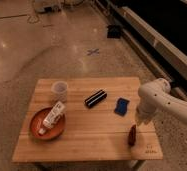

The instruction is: Place the pepper in the ceramic cup

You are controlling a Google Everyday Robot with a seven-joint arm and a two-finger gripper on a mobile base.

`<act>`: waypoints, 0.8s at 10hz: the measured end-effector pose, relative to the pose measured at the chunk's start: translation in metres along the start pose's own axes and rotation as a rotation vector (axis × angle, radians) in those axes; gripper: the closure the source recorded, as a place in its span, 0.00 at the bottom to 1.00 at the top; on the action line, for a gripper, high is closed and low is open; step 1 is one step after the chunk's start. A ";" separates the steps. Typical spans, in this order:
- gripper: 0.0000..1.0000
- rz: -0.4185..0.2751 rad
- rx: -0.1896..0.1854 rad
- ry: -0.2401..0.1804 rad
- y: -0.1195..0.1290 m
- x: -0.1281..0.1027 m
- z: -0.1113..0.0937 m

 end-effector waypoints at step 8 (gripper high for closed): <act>0.58 -0.014 0.014 -0.017 0.001 0.009 0.012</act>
